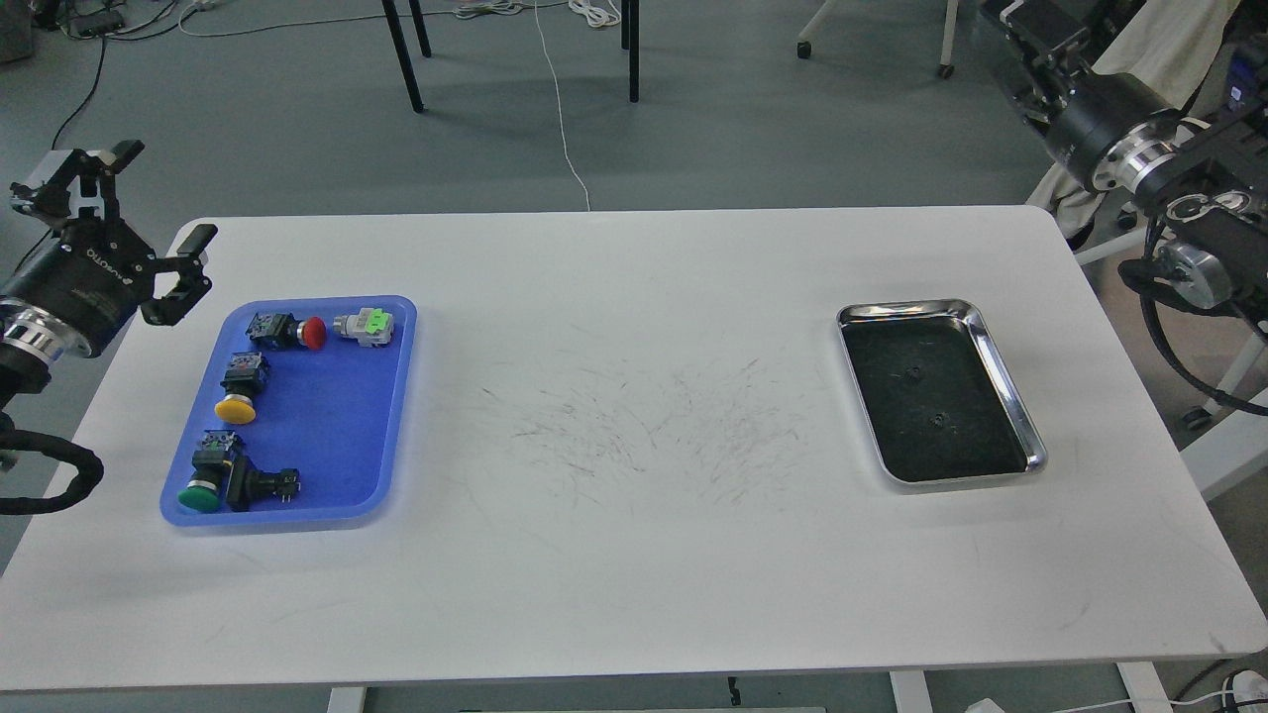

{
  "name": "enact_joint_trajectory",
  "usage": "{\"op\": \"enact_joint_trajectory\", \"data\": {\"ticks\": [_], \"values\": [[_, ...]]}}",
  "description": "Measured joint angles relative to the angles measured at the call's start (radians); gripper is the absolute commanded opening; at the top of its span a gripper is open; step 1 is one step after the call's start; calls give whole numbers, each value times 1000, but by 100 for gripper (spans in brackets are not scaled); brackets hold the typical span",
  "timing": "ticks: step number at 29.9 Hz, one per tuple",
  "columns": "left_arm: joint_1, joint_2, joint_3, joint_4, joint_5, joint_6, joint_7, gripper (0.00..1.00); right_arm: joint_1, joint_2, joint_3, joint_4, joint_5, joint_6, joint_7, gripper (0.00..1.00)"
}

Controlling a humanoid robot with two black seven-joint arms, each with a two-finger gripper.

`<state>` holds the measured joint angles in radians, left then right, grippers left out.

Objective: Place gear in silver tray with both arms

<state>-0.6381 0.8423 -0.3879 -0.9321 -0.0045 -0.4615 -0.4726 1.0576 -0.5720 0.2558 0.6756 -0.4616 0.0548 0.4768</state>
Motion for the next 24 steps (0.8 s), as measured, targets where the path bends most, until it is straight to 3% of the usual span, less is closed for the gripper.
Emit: {"op": "enact_joint_trajectory", "data": {"ticks": [10,16,24], "values": [[7,56,-38,-40,-8,-24,-3,99,-144,12,219,7,53,-2,0,85],[-9,-31,-134,71,-13,45,-8,99,-161,16,273,10,74,-18,0,87],[-60,-139,-119,195,-11,140,-16,99,-164,41,286,2,161,-80,-4,92]]}}
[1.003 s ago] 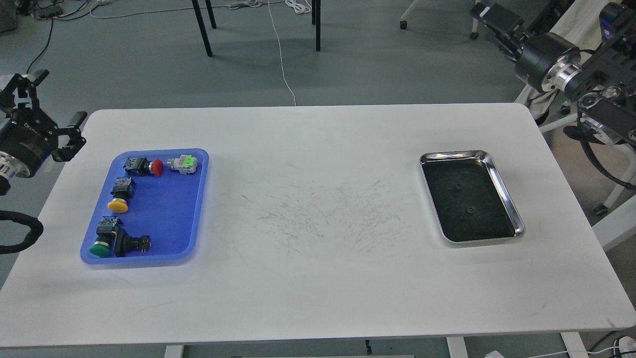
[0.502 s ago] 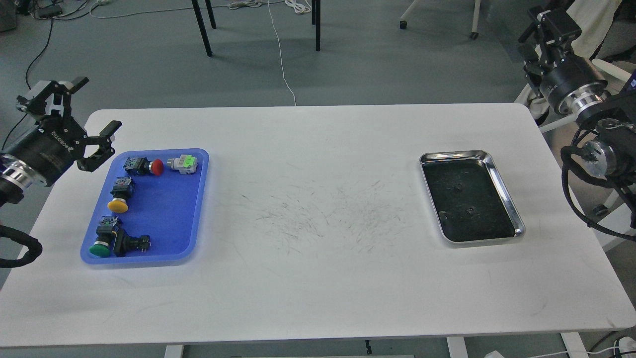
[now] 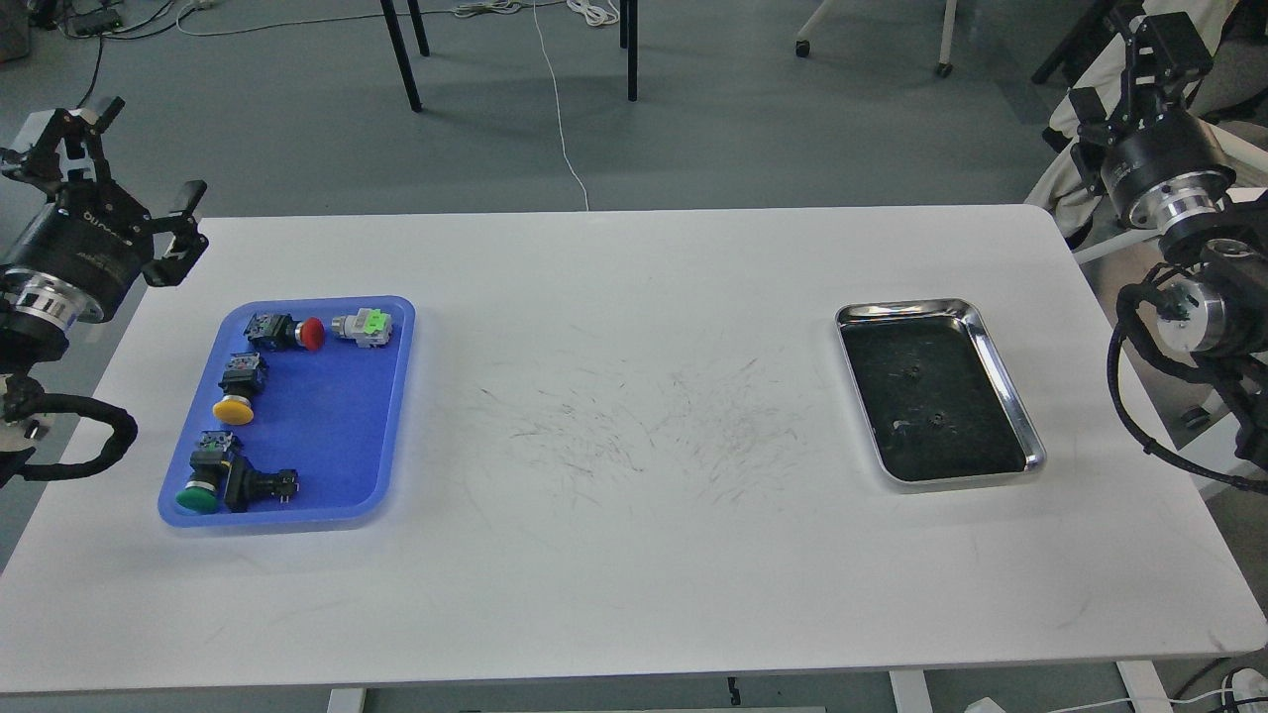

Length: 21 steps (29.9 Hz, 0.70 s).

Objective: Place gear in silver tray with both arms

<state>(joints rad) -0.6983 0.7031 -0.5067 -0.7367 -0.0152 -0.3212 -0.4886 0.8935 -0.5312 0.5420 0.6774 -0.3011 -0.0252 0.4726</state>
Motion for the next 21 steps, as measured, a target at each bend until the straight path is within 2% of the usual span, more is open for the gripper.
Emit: {"op": "enact_joint_trajectory", "data": {"ticks": [5,13,18,21], "values": [[-49,-38,20,31,6,47,0,99,-15,33,-3,4,12,-32,-23,93],[-143,-67,224,20,11,45,5,99,-13,57,-7,1,53,-106,-75,98],[-145,-73,236,13,11,52,1,99,-9,69,-15,20,55,-140,-82,98],[-144,-76,206,8,0,54,0,99,-7,86,-12,33,58,-146,-102,98]]}}
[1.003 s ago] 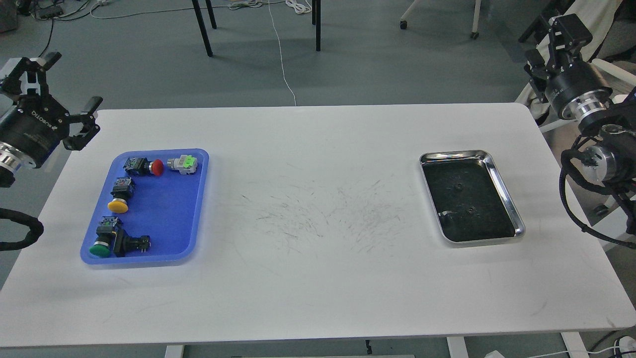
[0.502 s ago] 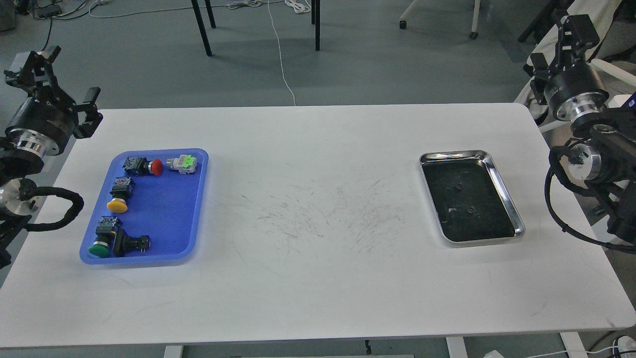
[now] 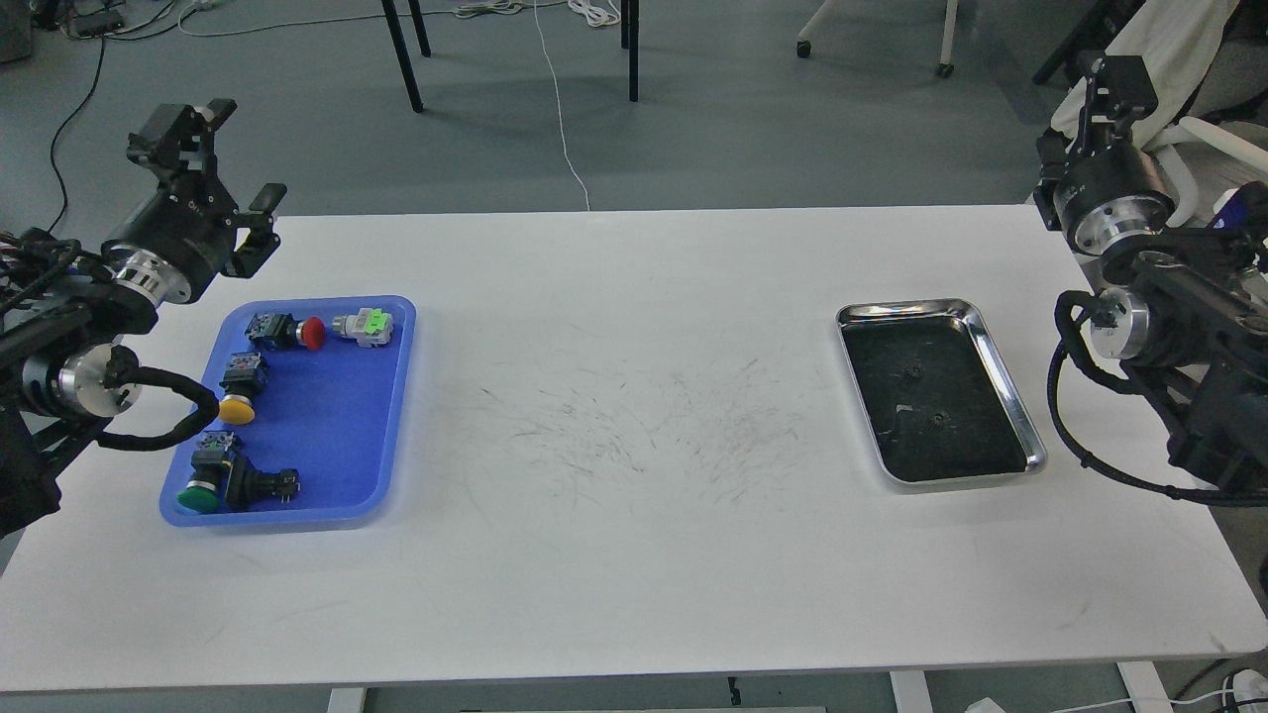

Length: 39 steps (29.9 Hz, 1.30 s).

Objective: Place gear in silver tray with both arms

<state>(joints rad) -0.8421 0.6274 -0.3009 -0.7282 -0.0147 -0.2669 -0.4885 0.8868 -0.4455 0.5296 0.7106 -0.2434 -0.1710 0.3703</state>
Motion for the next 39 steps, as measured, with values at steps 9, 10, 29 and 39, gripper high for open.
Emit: {"op": "enact_joint_trajectory", "data": {"ticks": [9,10,29,39], "values": [[1,-45,-132,52,-51,10,69,99,19,61,41,4,142,3,-178,98],[1,-51,-138,54,-58,11,84,99,24,63,47,3,152,3,-199,98],[-29,-98,-75,91,-69,-93,126,98,104,90,47,107,175,35,-188,98],[-60,-93,-59,112,-76,-96,145,99,57,51,59,108,261,134,-127,99]]}}
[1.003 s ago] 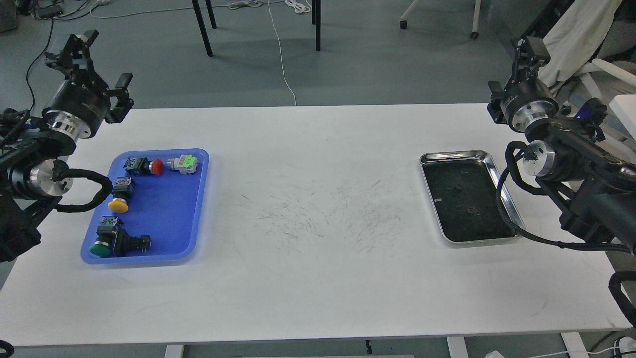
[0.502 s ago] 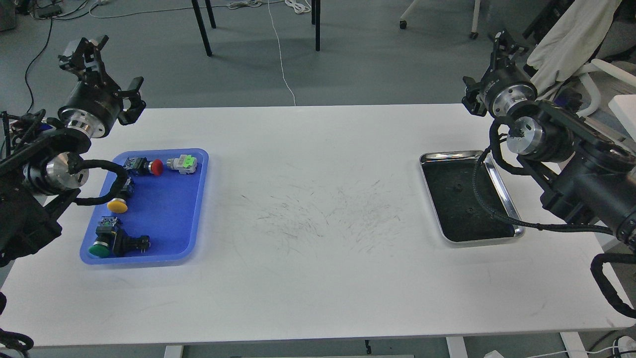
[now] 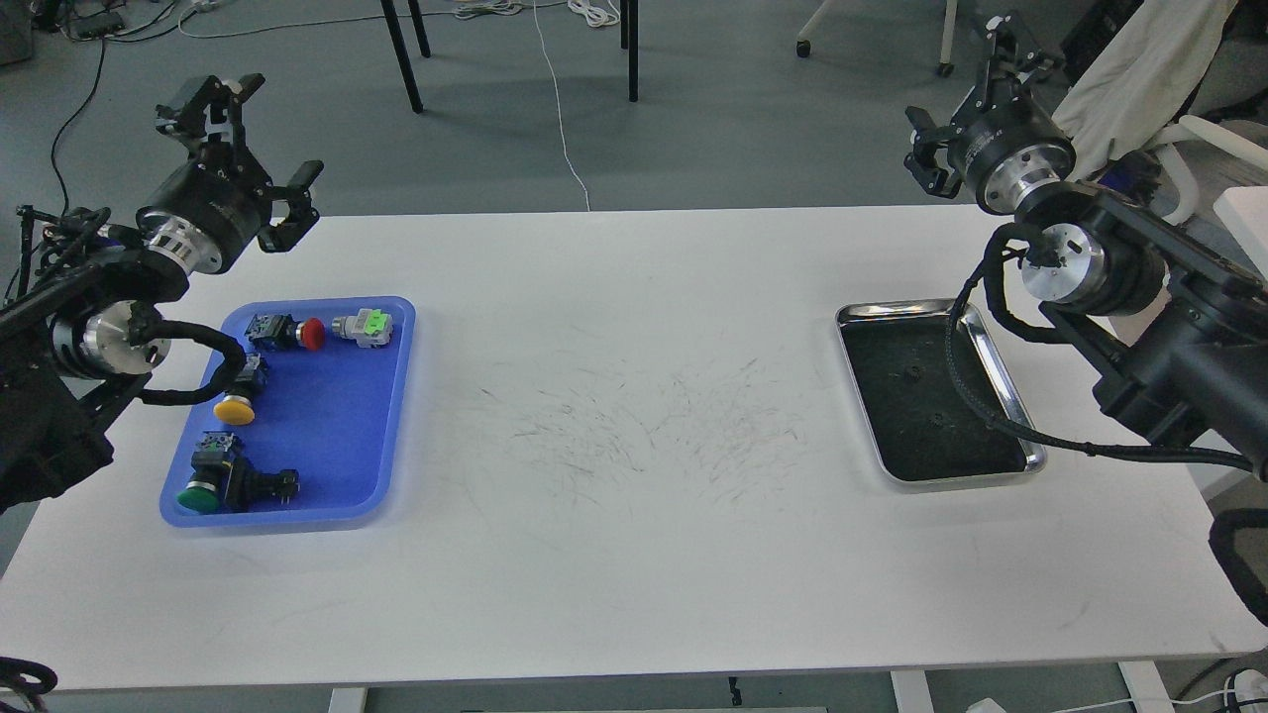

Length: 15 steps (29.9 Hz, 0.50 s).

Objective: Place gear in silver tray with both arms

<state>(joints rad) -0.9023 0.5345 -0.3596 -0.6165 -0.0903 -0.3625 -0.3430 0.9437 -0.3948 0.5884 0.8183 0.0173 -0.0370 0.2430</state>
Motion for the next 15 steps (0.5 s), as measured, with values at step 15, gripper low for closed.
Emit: {"op": "enact_joint_trajectory", "data": {"ticks": [15], "values": [[11,30,2,-10,1,-1,-3,99,-10,20,21,-41,-6,27,46,99]]}}
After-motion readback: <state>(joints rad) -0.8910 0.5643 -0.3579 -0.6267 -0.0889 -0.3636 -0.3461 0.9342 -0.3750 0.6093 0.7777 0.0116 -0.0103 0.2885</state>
